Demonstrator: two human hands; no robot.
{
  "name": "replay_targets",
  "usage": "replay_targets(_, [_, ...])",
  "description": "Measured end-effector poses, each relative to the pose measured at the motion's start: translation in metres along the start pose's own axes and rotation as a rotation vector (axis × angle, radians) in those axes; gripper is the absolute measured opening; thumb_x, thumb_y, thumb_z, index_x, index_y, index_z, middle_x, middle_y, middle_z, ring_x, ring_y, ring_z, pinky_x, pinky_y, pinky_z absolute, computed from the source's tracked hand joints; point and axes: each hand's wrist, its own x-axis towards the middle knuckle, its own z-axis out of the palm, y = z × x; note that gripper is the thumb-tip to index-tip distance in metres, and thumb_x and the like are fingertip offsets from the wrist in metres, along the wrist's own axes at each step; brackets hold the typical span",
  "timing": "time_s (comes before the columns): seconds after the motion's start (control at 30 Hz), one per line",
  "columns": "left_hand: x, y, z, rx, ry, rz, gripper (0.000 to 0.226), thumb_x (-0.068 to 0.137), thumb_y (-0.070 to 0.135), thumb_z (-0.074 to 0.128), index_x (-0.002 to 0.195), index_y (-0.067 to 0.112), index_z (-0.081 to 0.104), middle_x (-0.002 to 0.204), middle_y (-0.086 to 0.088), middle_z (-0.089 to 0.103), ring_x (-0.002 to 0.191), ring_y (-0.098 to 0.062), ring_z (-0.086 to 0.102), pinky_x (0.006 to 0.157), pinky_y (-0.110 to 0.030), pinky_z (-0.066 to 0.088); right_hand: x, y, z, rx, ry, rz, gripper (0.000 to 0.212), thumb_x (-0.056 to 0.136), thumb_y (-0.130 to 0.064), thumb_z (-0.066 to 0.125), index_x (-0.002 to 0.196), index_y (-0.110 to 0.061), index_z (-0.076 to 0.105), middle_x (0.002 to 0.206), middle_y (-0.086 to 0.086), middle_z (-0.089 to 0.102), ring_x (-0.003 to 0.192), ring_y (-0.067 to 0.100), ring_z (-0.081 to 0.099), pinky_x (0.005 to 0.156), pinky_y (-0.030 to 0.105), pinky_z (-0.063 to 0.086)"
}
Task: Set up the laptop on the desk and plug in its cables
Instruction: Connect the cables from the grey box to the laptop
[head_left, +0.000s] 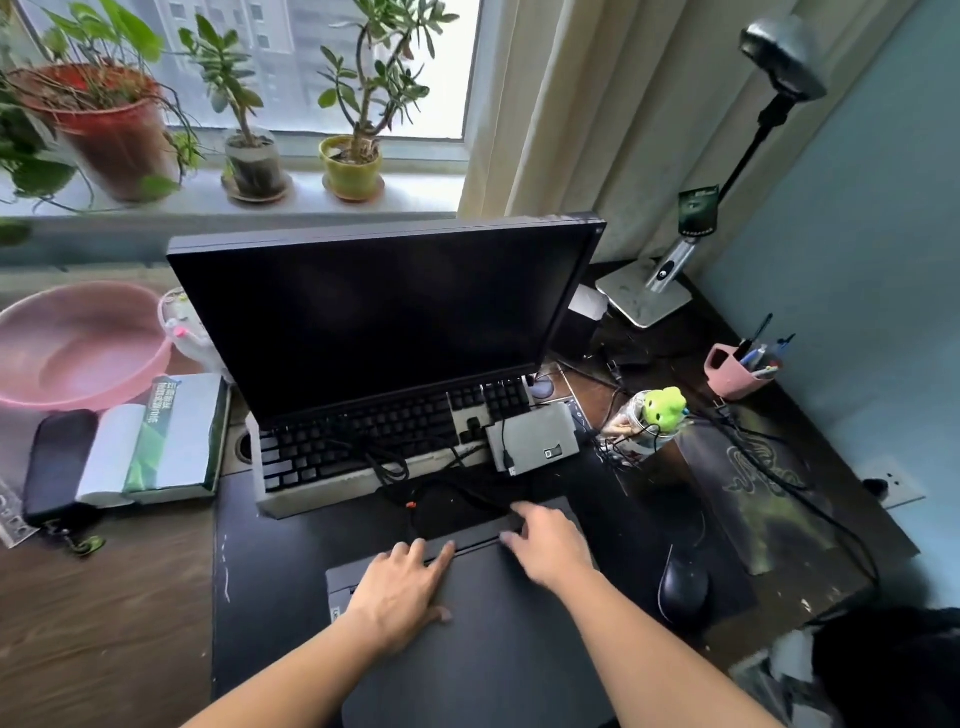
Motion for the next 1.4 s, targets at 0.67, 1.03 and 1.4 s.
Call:
replay_targets(0.67, [0.003,-0.011,0.025,0.007,0.169,-0.026,0.087,0.06,0.081,0.049,0.136,0.039,0.044,0.086,0.005,0.057,0.073,-0.016,0.059,0.061,-0.028,0.051,0.092,-0.03,-0.036,0.031,0.117,-0.042,0.023,0.095,-0.031,0.061,0.107,-0.012,0.057,0.106,0.011,0.067,0.097,0.032,0.065,0.077,0.035,0.052])
replay_targets(1.03, [0.006,-0.011,0.034,0.038,0.263,-0.03,0.083,0.06,0.082,0.039,0.128,0.037,0.052,0.079,0.007,0.055,0.067,-0.013,0.057,0.054,-0.025,0.05,0.093,-0.07,-0.011,0.362,-0.113,-0.134,0.025,0.09,-0.027,0.07,0.092,-0.002,0.07,0.082,0.007,0.067,0.078,0.019,0.059,0.074,0.027,0.044])
replay_targets(1.4, [-0.004,-0.006,0.046,-0.021,0.424,-0.08,0.076,0.068,0.075,0.036,0.129,0.033,0.053,0.086,0.007,0.055,0.077,-0.017,0.052,0.065,-0.028,0.052,0.073,-0.081,0.028,0.319,-0.214,-0.164,0.03,0.081,-0.031,0.078,0.058,-0.021,0.062,0.076,0.002,0.072,0.07,0.017,0.065,0.077,0.033,0.055])
